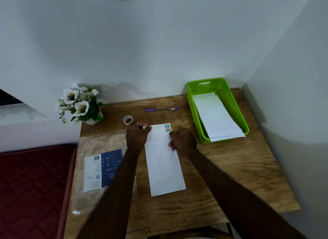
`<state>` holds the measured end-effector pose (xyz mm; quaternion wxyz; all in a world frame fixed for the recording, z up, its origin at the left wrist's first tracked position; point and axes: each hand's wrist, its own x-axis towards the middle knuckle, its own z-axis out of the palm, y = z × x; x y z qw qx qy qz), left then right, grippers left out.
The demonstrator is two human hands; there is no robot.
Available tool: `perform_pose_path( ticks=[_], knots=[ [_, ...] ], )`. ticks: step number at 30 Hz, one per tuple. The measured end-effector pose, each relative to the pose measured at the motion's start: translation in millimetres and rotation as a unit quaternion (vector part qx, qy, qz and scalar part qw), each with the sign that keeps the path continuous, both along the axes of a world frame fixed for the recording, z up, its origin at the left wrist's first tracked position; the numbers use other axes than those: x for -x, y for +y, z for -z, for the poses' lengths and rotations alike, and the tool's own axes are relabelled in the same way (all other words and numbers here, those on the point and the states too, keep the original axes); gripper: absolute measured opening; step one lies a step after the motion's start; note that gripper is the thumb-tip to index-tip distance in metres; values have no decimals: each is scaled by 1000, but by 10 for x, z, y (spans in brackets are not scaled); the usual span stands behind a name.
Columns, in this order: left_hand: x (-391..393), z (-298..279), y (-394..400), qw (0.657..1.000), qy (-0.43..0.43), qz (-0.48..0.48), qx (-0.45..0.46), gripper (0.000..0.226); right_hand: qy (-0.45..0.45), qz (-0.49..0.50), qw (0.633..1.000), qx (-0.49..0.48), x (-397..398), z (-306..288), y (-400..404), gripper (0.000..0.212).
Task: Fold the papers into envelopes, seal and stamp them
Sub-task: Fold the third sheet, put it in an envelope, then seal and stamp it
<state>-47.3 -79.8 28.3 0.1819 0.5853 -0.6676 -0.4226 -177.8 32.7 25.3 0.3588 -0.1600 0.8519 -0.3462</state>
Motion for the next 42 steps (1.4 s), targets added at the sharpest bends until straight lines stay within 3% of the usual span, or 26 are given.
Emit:
perform_pose_path(
  ticks=[3,6,14,24,27,33,37,42],
  knots=[
    [-45,-74,18,997,66,-9,-43,13,-15,6,999,33,23,5,22,29],
    [-106,-120,-8,983,139,-33,-112,16,75,33,995,55,7,64,61,26],
    [-235,-287,66,967,198,-12,-157,13,92,-3,978,188,-43,10,68,44],
    [-119,-233,241,952,198,-75,-222,37,5,-1,964,265,23,3,13,47],
    [-93,-244,265,944,208,-104,-233,31,-40,-13,960,276,32,22,57,51],
    [-36,-327,252,940,223,-113,-232,35,-40,-23,968,247,30,-32,73,53],
    [-28,-397,190,925,256,-130,-248,20,-152,-25,961,228,-46,-296,238,25],
    [-14,-461,100,895,323,-140,-274,28,-267,-17,943,195,-268,-385,638,24]
  ],
)
